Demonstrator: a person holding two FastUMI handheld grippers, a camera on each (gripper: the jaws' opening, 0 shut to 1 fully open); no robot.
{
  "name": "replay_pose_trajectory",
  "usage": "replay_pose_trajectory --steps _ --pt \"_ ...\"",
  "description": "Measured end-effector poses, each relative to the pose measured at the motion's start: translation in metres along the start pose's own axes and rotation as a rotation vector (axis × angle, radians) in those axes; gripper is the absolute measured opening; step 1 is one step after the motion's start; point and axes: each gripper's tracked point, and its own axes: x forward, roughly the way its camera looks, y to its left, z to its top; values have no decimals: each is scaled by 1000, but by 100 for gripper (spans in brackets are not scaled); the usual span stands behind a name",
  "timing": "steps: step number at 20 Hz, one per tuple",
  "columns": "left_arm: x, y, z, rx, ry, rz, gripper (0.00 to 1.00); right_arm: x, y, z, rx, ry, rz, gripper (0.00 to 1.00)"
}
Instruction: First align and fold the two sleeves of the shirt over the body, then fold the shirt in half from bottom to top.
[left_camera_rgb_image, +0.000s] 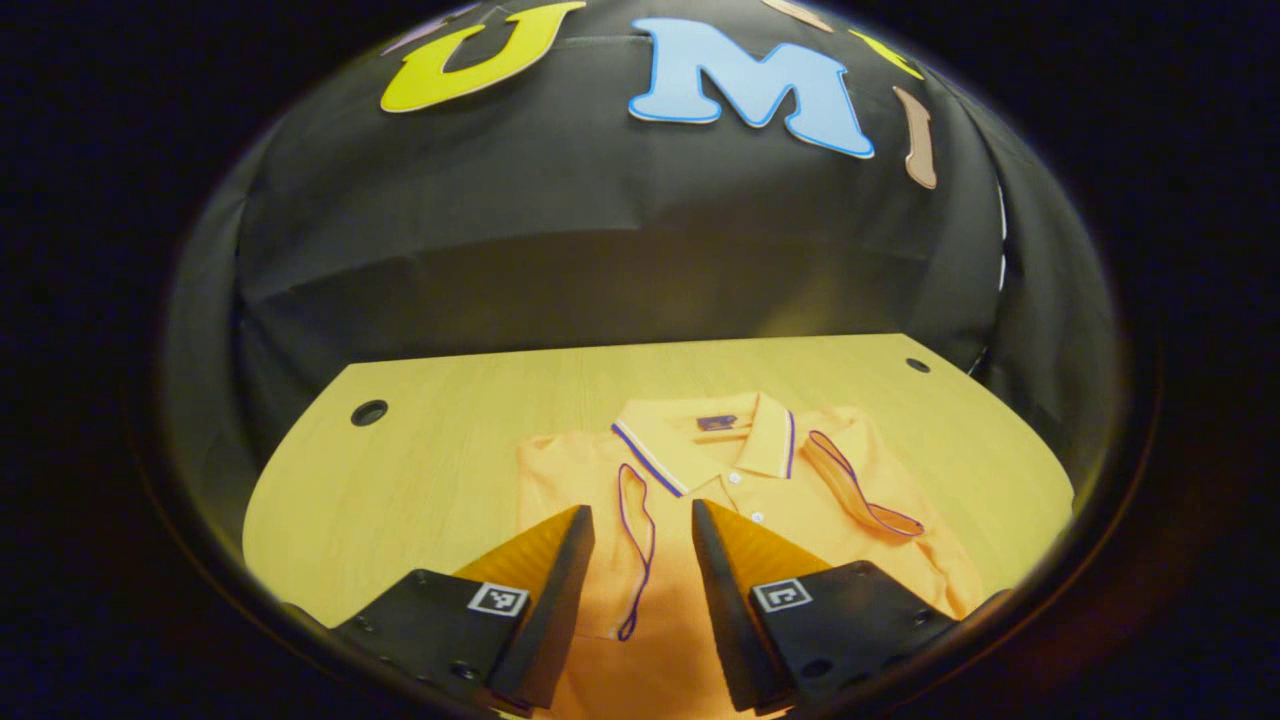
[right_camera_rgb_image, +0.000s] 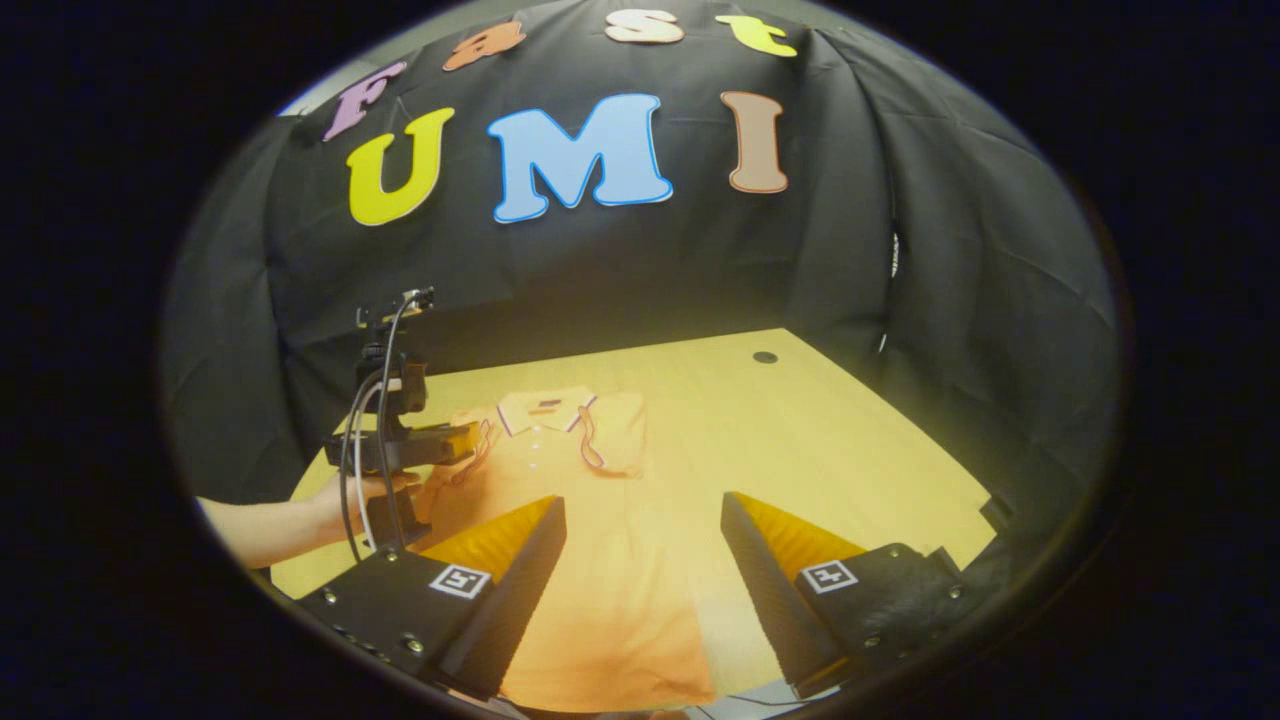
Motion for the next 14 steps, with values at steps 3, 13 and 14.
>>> replay_pose_trajectory --steps 3,13,14 --pt "-34 -9 -2 -9 -21 -3 84 -6 -6 -9 -2 1 37 97" --pt "-160 -36 -50 -30 -45 69 95 -34 -42 -48 -27 33 129 97" --pt "-171 -38 -57 -35 -46 77 95 -38 -44 -56 -31 41 136 97"
